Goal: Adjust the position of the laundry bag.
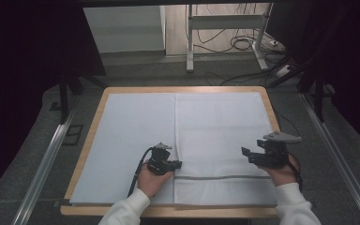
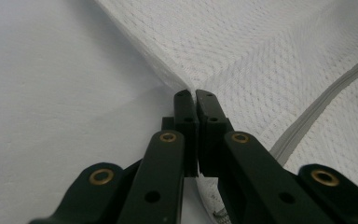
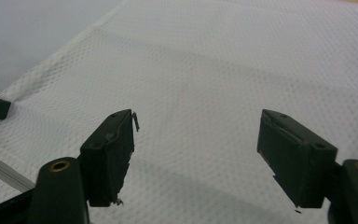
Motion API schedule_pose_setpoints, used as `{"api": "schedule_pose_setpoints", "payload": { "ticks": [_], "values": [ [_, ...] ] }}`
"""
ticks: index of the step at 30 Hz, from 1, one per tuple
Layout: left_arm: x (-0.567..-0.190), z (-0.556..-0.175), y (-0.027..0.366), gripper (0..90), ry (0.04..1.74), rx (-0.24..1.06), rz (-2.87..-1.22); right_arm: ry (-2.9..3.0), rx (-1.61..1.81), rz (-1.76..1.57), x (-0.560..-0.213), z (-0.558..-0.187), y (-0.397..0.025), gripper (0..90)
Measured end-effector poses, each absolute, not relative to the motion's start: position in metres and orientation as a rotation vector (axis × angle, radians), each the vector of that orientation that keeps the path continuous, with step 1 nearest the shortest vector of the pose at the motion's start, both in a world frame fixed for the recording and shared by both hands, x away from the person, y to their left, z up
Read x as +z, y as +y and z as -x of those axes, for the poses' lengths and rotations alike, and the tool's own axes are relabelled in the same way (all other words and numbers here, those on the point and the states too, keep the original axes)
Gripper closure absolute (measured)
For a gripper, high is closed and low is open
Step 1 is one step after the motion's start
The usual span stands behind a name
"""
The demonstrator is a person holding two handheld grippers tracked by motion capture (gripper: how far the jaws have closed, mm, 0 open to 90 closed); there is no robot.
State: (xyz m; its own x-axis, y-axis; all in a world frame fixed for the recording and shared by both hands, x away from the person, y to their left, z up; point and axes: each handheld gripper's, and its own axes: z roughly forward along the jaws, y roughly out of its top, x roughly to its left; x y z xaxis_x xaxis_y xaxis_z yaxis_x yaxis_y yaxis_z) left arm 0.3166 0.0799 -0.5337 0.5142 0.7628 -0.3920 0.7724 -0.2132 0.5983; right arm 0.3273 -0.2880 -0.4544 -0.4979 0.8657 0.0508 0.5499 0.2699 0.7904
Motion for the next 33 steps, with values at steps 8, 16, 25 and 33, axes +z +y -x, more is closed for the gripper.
{"api": "schedule_pose_setpoints", "payload": {
  "ticks": [8, 16, 25, 33],
  "values": [
    [-0.534, -0.317, 0.08, 89.0, 1.249, -0.017, -1.982, 2.116, 1.008, -1.395, -0.452, -0.34, -0.33, 36.4],
    [-0.533, -0.317, 0.08, 89.1, 1.249, -0.018, -1.984, 2.075, 0.92, -1.548, -0.456, -0.346, -0.366, 41.3],
    [-0.532, -0.317, 0.081, 89.1, 1.246, -0.019, -1.976, 2.117, 0.772, -1.62, -0.479, -0.354, -0.375, 50.2],
    [-0.531, -0.317, 0.082, 89.1, 1.245, -0.022, -1.966, 2.146, 0.7, -1.661, -0.487, -0.357, -0.375, 54.7]
  ]
}}
